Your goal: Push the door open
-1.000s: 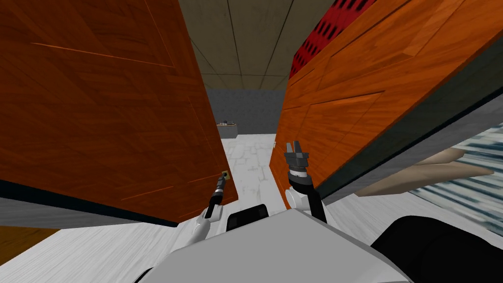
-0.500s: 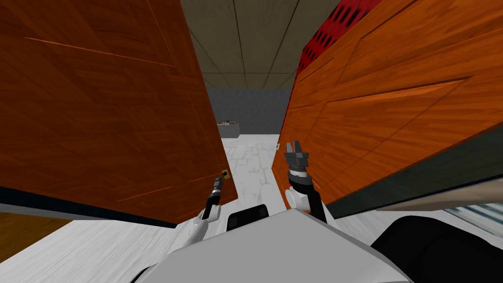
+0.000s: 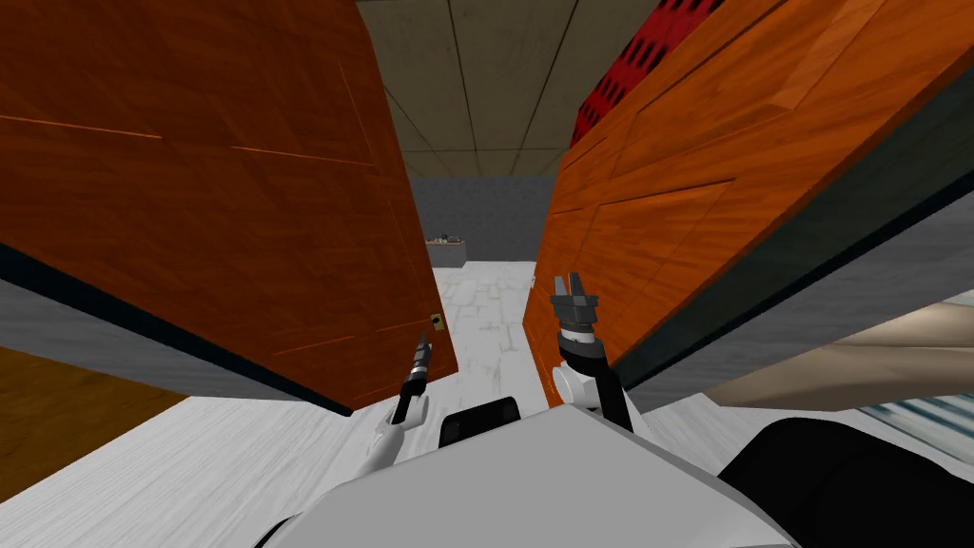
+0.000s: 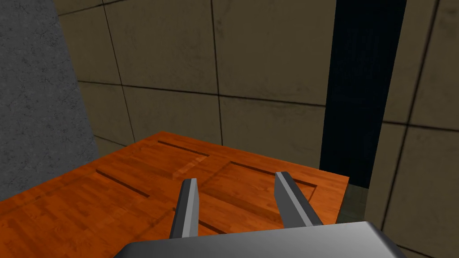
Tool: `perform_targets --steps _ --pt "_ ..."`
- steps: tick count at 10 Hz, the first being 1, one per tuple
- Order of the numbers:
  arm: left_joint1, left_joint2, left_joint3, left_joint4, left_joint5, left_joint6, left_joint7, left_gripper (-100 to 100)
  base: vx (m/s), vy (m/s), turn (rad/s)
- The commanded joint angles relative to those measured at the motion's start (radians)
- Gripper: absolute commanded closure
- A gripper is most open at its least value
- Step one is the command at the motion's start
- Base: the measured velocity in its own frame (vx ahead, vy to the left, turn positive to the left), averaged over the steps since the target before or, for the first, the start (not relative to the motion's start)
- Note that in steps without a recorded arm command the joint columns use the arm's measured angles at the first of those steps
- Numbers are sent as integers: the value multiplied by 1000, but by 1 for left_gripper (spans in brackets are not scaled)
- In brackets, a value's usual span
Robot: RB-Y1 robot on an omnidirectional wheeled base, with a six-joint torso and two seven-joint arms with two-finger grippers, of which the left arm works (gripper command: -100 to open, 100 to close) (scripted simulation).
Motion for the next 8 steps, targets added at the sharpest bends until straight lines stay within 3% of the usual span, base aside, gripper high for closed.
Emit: perform_targets --steps 1,3,8 --pt "0 -7 5 -4 4 3 -2 -100 -233 -92 73" --pt "2 -1 5 -3 4 -1 -3 -100 -19 -23 -6" --pt "6 3 14 1 8 -12 -8 -100 198 10 -25"
